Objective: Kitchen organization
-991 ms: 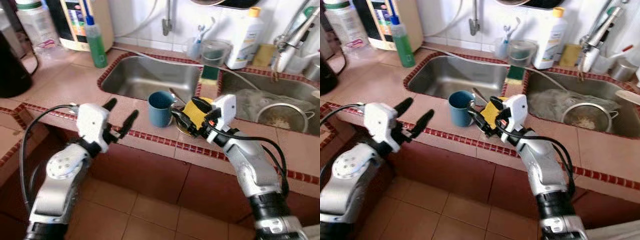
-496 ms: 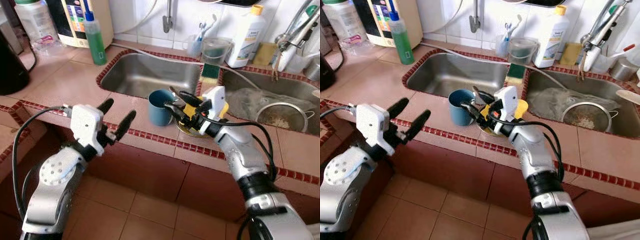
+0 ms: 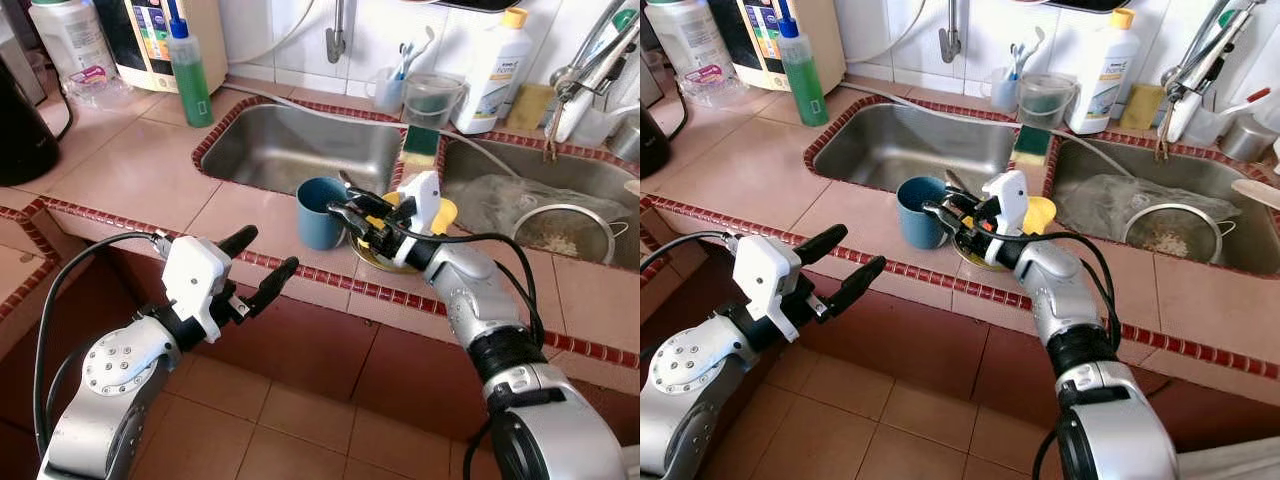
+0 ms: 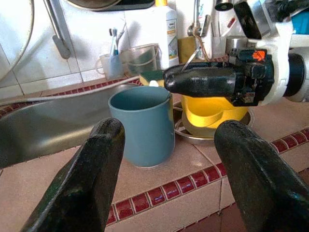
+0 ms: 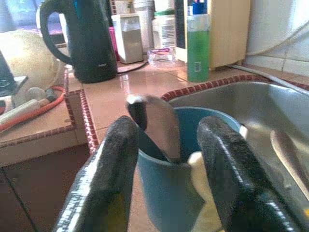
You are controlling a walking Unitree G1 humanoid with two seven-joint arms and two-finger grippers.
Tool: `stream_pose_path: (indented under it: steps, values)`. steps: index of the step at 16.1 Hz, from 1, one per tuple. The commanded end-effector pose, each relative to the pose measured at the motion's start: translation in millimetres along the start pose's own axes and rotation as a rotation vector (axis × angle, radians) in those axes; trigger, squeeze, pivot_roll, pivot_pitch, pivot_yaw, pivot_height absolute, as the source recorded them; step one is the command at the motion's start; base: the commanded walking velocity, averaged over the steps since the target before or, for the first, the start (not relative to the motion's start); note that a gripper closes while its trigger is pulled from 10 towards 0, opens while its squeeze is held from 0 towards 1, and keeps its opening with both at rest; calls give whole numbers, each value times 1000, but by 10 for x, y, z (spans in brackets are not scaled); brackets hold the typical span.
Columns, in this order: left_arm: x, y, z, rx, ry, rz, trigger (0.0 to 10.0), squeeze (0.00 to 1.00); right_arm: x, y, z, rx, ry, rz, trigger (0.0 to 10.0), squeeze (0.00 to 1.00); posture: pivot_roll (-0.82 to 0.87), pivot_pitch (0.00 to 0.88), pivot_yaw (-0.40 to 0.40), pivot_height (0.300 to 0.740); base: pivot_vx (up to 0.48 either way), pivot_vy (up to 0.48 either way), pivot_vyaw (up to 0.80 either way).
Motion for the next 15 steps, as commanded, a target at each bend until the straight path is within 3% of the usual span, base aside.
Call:
stream_pose_path:
  steps: [1,15]
  values:
    - [34,6,49,-18,-10,3,10000,0,49,-49,19,15,10,14,0,0,-78,95,-20,740,0,0,0]
    - [56,25,37,26,2,18,10000,0,186,-187,110,25,-1,63,0,0,-66,105,-31,740,0,0,0]
Point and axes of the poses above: a point about 5 cm out from each wrist's last joint towards the gripper, its own y axis pointing back from the gripper into the wrist, its own x axis along the axis of the wrist's last joint, z = x × y, the point moved 1 cm from there along -y, pointing out of the wrist towards the gripper, and after that the axes turned 15 degrees about y, right-handed, at the moved point
